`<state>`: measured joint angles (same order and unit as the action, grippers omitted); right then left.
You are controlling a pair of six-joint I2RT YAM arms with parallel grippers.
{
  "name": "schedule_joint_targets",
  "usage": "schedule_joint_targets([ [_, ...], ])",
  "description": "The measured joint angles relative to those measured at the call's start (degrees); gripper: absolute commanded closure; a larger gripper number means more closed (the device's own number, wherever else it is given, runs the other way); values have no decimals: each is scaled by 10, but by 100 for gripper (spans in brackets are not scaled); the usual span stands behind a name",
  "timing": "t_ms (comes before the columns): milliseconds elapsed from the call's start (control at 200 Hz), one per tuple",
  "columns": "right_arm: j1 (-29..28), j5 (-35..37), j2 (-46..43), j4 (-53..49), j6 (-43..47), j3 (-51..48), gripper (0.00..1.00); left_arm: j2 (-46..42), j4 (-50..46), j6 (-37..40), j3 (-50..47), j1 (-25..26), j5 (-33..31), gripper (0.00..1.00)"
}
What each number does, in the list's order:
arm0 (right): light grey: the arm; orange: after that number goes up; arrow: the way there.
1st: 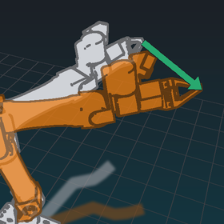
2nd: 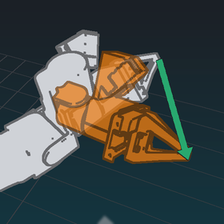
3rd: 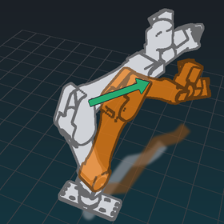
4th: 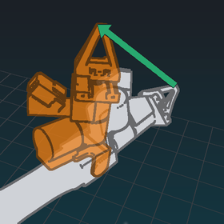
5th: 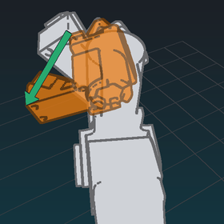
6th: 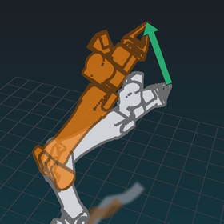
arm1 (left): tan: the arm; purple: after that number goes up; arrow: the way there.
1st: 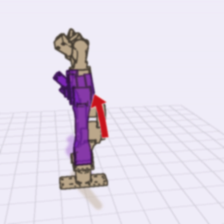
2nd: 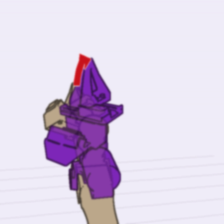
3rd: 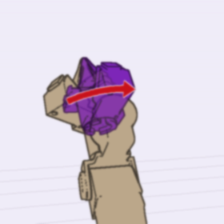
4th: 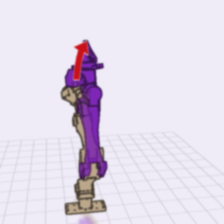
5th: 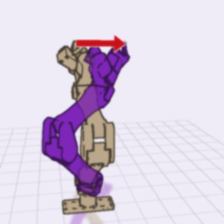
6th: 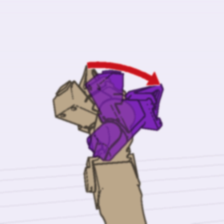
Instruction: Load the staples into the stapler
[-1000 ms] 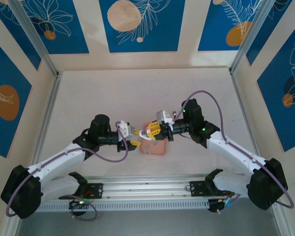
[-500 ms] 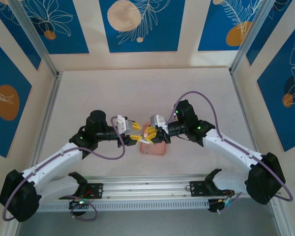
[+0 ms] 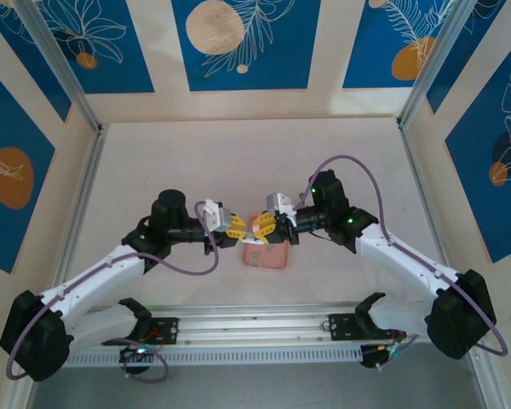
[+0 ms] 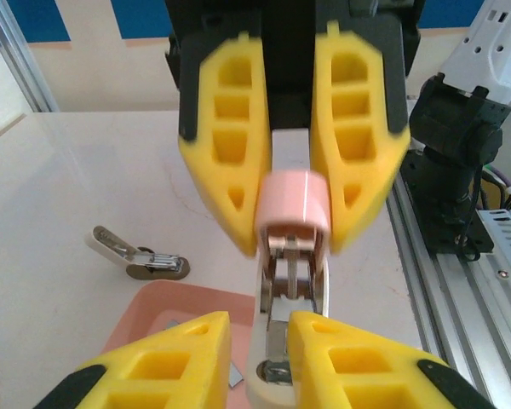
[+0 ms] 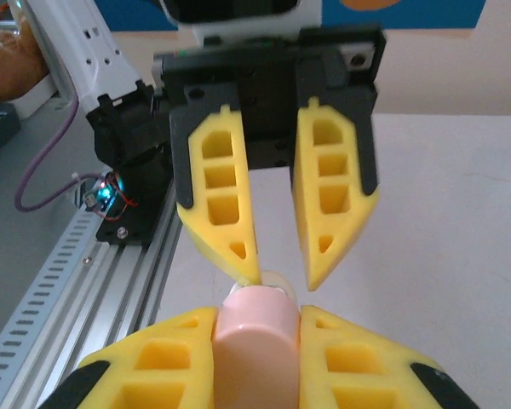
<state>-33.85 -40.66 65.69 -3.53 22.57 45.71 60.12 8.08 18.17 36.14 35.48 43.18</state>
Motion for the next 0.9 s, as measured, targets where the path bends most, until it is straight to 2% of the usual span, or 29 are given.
schedule_joint_targets([
  [360,9,-30,-22,109,-63,-9,98,47,-10,8,-13,15,-7,75],
  [705,25,-30,-22,136,-79,-20,98,31,-2,1,-19,19,-24,50],
  [900,24,-26,-22,100,-56,-20,98,-7,-18,-2,-19,19,-50,44],
])
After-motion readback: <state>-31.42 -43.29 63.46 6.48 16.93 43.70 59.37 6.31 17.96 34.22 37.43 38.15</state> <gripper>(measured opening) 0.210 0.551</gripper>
